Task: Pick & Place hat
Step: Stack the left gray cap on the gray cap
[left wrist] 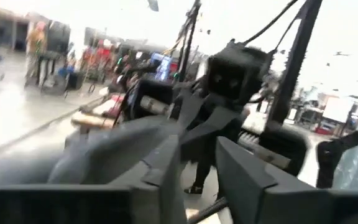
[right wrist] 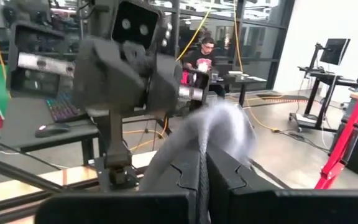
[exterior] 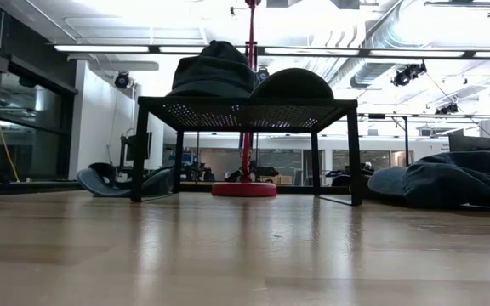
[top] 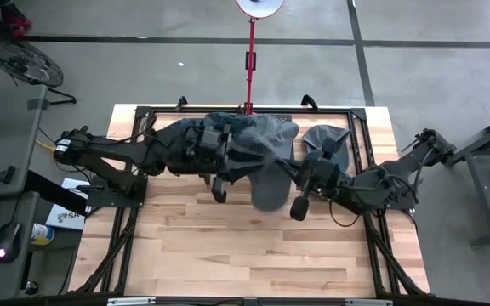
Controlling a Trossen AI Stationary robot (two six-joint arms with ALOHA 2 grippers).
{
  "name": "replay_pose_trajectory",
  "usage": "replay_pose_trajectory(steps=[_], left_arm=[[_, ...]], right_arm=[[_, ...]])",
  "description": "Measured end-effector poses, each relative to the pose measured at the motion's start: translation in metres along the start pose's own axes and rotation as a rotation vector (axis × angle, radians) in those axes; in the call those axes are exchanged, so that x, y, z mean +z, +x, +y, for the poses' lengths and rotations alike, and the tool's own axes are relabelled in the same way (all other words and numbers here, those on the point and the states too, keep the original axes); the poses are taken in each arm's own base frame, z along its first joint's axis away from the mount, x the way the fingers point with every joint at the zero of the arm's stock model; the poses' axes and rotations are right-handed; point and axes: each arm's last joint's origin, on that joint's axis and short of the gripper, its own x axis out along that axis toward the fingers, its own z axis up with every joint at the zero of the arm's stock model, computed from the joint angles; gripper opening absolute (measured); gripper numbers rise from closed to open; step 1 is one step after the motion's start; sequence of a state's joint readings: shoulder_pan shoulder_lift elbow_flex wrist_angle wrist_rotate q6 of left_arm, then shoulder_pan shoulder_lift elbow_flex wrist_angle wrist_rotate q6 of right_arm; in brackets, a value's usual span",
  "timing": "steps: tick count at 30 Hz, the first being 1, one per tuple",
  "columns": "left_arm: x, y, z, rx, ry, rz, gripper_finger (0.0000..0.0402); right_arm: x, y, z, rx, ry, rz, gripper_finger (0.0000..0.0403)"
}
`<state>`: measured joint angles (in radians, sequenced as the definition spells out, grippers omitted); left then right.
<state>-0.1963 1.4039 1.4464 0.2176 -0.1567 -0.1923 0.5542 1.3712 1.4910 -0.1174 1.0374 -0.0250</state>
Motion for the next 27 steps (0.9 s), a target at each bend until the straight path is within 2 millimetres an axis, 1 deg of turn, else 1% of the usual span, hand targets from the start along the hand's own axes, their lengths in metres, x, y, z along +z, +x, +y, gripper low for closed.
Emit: replay_pose_trajectory(steps=[5,9,12,19,23,27], left_arm=[[0.007,-0.004,-0.003,-0.087,0.08,-0.025,0.0194],[0.012,-0.009,-0.005,-0.146,0.154,-0.021,0.0233],[0.013,-0.012,-0.005,-0.153,0.187,0.004,0.0242],[0.003,-0.011,-0.003,-0.141,0.195,0.088,0.0243],[-0.004,-0.007,0.008,-0.14,0.203,0.15,0.0243],[-0.01,-0.005,0.02,-0.174,0.204,0.218,0.0243]], right_arm=[[0.003,-0.01,-0.005,0.01,0.006,0.011,0.0001],[0.006,-0.017,-0.013,0.107,0.04,0.031,0.0001],[0.008,-0.023,-0.018,0.241,0.076,0.06,0.0],[0.013,-0.032,-0.024,0.523,0.114,0.095,0.0],[0.015,-0.035,-0.027,0.633,0.14,0.107,0.0],[0.016,-0.037,-0.027,0.693,0.146,0.11,0.0]])
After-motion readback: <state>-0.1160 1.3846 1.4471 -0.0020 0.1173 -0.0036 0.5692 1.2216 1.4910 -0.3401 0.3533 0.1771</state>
